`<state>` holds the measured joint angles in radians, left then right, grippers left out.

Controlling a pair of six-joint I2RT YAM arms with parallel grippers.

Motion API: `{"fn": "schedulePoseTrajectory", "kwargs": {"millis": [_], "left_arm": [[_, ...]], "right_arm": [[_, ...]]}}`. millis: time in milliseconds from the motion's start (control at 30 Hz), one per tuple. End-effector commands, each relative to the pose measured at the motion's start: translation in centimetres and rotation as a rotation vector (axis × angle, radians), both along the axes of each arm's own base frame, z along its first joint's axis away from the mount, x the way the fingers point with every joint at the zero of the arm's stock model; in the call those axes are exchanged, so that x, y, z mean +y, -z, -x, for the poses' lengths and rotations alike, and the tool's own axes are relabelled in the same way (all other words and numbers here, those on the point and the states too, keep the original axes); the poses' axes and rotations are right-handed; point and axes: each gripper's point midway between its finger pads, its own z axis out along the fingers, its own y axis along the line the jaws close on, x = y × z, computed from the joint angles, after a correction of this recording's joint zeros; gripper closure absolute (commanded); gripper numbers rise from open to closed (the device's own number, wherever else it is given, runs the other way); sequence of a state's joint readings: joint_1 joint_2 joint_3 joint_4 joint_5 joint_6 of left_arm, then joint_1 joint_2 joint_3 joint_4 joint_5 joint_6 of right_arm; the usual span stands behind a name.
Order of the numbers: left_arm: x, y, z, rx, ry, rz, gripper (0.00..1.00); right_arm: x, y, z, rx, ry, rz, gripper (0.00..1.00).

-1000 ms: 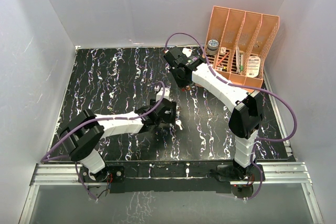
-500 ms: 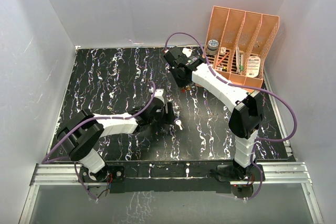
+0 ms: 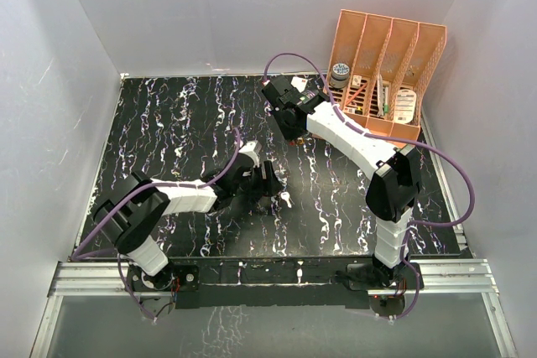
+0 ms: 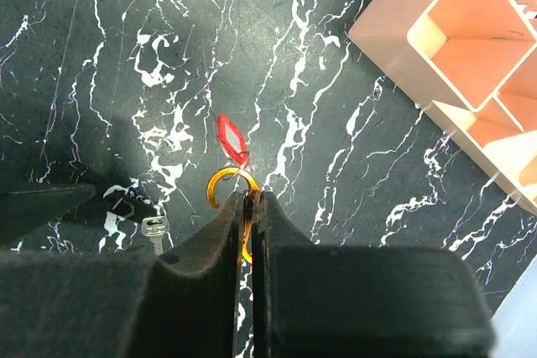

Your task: Put the keys on the keyring

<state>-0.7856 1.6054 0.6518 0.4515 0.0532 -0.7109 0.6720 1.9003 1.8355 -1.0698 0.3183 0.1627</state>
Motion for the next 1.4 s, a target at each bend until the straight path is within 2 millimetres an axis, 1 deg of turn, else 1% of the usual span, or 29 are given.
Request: {"fn": "schedulePoseTrajectory", "kwargs": {"millis": [0,300,400,500,800,1200,1367], "left_arm": [[-0.7,-0.1,0.3,0.022,0.025,0.051,0.37],[-0.8,1.0,0.2,0.055,0.027,0.052,0.4],[-0.8,1.2,0.2,0.059,0.03,0.058,0.43],[-0.9,1.4,0.3,0.065,0.033,0.063,0.47],[-0.7,1.5,0.3,0.066,0.027,0.063,0.71],[-0.1,0.8,-0.1,0.041,0.0,0.076,0.78],[-0.1,0.7,-0.2,0.032,-0.005,0.085,0.79]], "right_arm": [[-0.2,-2.9,-0.7,-0.089,0.016,-0.049,1.0],[-0.2,-3.0,-0.7,-0.092,0.017,-0.049,1.0],[-0.2,-2.9,-0.7,-0.091,0.016,-0.048,1.0],[-0.4,-3.0,-0.8,-0.093,0.019,-0.047,1.0],[-0.5,-2.9,-0.8,-0.094,0.024,-0.046,1.0],[-0.5,-2.7,-0.9,-0.092,0.025,-0.048,1.0],[-0.5,-2.8,-0.9,-0.093,0.024,-0.049,1.0]]}}
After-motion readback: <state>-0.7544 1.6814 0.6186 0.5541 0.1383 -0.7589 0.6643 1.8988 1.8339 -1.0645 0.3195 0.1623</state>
